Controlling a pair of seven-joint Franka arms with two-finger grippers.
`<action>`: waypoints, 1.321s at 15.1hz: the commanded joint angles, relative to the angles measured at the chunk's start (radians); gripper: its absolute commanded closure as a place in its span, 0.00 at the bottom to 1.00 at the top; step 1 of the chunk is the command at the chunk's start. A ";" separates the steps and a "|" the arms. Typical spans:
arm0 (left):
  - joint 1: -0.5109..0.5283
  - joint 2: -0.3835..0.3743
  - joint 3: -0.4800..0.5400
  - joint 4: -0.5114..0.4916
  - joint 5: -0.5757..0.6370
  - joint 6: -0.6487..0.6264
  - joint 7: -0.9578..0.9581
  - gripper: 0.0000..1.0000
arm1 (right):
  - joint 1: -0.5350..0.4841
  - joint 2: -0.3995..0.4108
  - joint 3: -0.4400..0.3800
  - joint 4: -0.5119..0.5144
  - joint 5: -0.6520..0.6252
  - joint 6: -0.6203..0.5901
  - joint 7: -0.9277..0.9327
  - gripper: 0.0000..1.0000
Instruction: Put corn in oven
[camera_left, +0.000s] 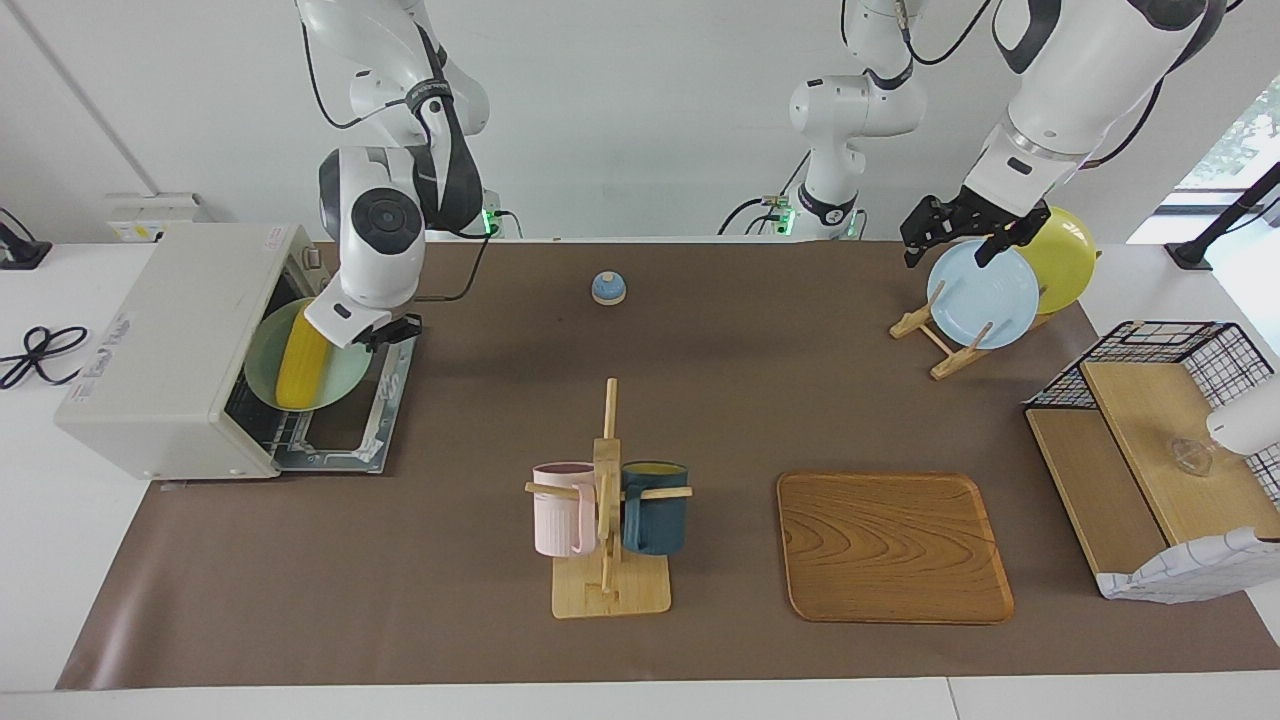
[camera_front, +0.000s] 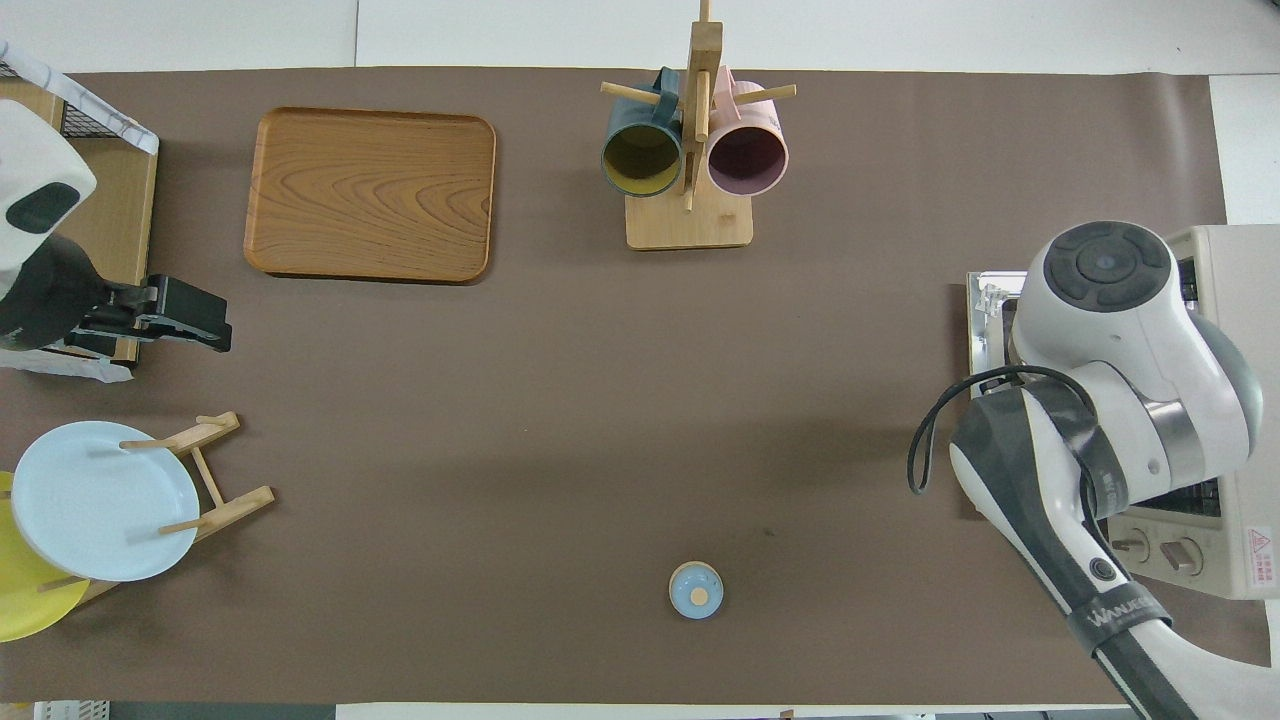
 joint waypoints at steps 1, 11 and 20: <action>-0.002 -0.016 0.003 -0.010 0.016 -0.013 0.004 0.00 | -0.067 -0.037 0.013 -0.059 0.004 0.068 -0.073 1.00; -0.002 -0.016 0.003 -0.010 0.016 -0.013 0.004 0.00 | -0.107 -0.049 0.011 -0.110 0.003 0.144 -0.124 0.84; -0.002 -0.016 0.003 -0.010 0.016 -0.013 0.004 0.00 | -0.044 -0.024 0.016 0.002 0.036 0.020 -0.119 0.73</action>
